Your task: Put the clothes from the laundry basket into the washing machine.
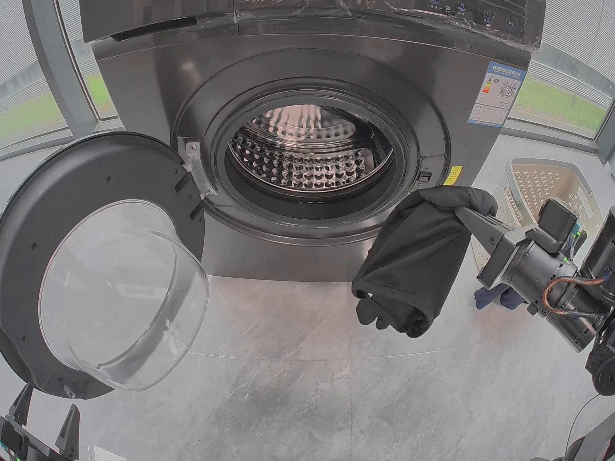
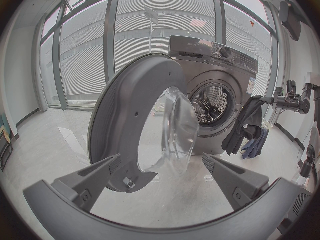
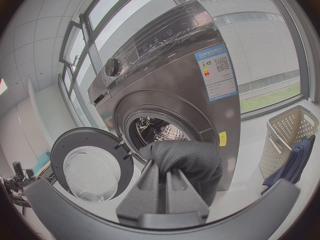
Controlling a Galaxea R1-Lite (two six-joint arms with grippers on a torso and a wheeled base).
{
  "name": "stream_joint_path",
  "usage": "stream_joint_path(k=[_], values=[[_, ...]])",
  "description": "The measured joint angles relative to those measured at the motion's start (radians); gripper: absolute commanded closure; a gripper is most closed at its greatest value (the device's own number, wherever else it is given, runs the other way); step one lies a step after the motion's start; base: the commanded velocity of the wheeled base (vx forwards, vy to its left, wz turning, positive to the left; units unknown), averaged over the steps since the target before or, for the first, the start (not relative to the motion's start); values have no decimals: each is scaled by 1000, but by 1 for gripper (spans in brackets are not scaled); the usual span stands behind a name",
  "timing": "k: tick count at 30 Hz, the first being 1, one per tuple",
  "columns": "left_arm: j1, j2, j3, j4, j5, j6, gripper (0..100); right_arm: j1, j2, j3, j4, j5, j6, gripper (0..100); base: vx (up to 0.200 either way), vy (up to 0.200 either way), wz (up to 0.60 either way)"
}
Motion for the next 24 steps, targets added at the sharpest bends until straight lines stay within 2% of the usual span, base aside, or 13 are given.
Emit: stream_joint_path(k=[5,11,24], values=[[0,0,0,0,0,0,0,0,0,-1,0,0,0,100,0,0,0],[0,0,0,0,0,0,0,-8,-4,-3,0,-1,1,100,0,-200,0],[2,0,0,-4,-2,16,0,11,23,-2,-1,9,23,100,0,0,0]])
